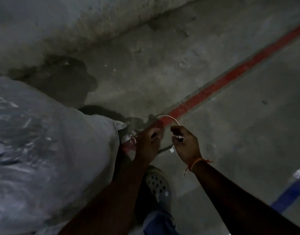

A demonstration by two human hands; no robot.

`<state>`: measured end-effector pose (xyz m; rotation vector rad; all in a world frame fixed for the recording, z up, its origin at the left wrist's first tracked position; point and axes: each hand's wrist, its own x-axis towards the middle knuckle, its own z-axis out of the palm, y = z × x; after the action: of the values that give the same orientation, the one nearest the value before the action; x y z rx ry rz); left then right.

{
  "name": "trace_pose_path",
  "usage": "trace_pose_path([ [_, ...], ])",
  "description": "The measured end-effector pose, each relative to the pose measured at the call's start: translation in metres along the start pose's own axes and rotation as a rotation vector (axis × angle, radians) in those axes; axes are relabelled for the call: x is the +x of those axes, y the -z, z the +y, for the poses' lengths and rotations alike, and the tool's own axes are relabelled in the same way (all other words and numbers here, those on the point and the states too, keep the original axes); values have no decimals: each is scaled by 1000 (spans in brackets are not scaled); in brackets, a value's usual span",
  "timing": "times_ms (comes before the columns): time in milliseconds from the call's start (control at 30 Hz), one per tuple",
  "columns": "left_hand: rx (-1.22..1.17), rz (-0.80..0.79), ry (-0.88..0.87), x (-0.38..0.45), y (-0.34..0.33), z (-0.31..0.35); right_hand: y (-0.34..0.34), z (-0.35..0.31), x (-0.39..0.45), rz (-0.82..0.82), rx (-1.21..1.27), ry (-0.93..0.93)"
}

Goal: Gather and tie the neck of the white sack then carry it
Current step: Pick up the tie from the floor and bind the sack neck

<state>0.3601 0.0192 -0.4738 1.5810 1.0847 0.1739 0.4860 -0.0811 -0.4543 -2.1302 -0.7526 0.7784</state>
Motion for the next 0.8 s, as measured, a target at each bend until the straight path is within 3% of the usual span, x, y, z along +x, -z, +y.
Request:
trace_pose_path([
  [167, 64, -105, 86, 16, -19, -27, -19, 34, 2, 1, -105, -112],
  [433, 261, -234, 37, 33, -47, -77, -47, 73, 18, -109, -256, -355],
  [633, 288, -258, 10, 27, -38, -67, -55, 52, 21, -68, -284, -359],
  [800, 247, -252, 16, 12, -32, -51, -51, 34, 14, 8, -262, -246],
])
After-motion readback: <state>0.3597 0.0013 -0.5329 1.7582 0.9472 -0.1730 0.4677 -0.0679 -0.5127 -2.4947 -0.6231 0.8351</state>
